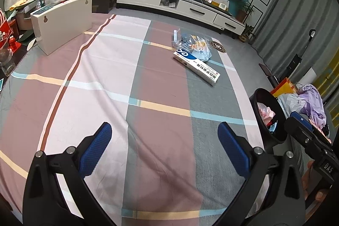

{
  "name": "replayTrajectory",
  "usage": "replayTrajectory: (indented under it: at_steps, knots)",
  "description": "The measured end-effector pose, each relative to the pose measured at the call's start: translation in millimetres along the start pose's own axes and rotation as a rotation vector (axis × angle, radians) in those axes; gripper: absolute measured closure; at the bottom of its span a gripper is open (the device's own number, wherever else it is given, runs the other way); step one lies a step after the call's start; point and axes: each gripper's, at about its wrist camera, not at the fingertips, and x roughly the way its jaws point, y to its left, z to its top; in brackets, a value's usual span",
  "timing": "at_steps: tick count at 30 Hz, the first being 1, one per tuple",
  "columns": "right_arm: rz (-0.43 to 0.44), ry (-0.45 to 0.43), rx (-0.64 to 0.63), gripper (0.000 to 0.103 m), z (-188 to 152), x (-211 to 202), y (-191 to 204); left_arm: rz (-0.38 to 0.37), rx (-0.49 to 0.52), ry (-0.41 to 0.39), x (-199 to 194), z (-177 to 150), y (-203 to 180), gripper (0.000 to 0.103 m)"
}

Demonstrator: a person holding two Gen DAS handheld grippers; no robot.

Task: Collect trash
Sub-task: 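Move both open tools back toward the box and clear bag on the rug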

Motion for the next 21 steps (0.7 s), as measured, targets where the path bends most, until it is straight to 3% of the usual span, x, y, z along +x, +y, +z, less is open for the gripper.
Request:
replayTrajectory:
  at_steps: [8, 14, 18, 21]
  knots:
    - [0.000, 0.009, 0.012, 0.016, 1.7, 14.3, -4.4, 0.002, -0.009, 0.037, 19.6, 4.4, 0.3, 0.003]
    - [-0.048, 0.006, 0.035, 0.016, -1.9, 22.3, -20.8, -0.015, -0.077, 0.096, 50.1, 20.7, -2.3, 0.003]
    - [-0.076, 0.020, 0.067, 0.016, -4.4, 31.3, -36.6, -0.019, -0.117, 0.131, 79.2, 38.3, -16.6, 0.003]
    - [-0.102, 0.023, 0.089, 0.016, -2.5, 39.1, -51.3, 0.028, -0.075, 0.133, 104.0, 55.9, -41.9, 0.003]
